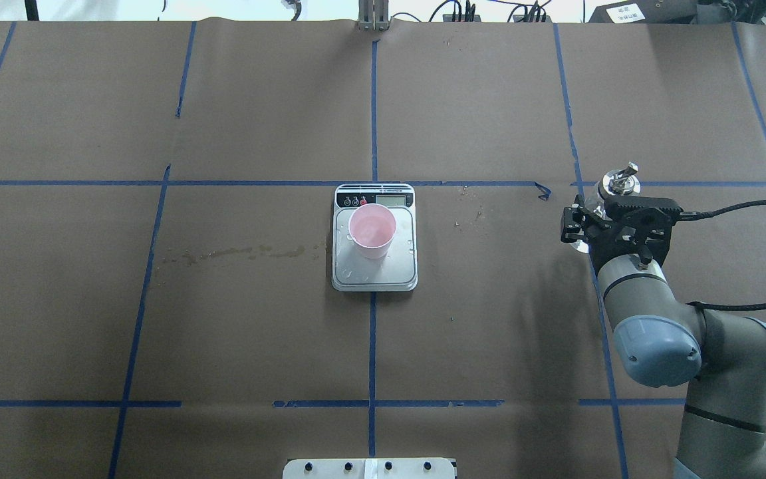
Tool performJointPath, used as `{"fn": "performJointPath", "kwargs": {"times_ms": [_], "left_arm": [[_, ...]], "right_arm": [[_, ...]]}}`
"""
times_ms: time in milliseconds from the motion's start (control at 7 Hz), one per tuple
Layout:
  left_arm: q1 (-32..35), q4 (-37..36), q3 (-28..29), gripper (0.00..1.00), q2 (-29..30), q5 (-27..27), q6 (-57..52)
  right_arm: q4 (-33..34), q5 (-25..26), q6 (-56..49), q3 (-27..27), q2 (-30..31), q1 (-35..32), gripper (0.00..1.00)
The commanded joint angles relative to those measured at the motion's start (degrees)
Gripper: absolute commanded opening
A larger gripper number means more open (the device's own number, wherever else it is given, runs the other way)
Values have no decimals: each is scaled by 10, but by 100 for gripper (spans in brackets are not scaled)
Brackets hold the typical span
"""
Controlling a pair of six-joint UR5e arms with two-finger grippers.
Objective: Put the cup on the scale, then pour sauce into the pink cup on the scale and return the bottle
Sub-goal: 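Turn the dispenser upright and carry it back with the right gripper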
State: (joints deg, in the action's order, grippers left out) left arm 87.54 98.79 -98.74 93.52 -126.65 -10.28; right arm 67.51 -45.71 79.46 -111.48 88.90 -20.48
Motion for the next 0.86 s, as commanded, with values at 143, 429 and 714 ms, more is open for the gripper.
{"fn": "performJointPath", "kwargs": {"times_ms": [143,429,714], "left_arm": [[0,0,0,100,2,1,0],[0,0,-1,100,3,1,0],[0,0,-1,100,3,1,0]], "right_arm": [[1,-2,36,8,1,0,0],[1,-2,36,26,2,0,0],[1,-3,37,32,1,0,0]]}}
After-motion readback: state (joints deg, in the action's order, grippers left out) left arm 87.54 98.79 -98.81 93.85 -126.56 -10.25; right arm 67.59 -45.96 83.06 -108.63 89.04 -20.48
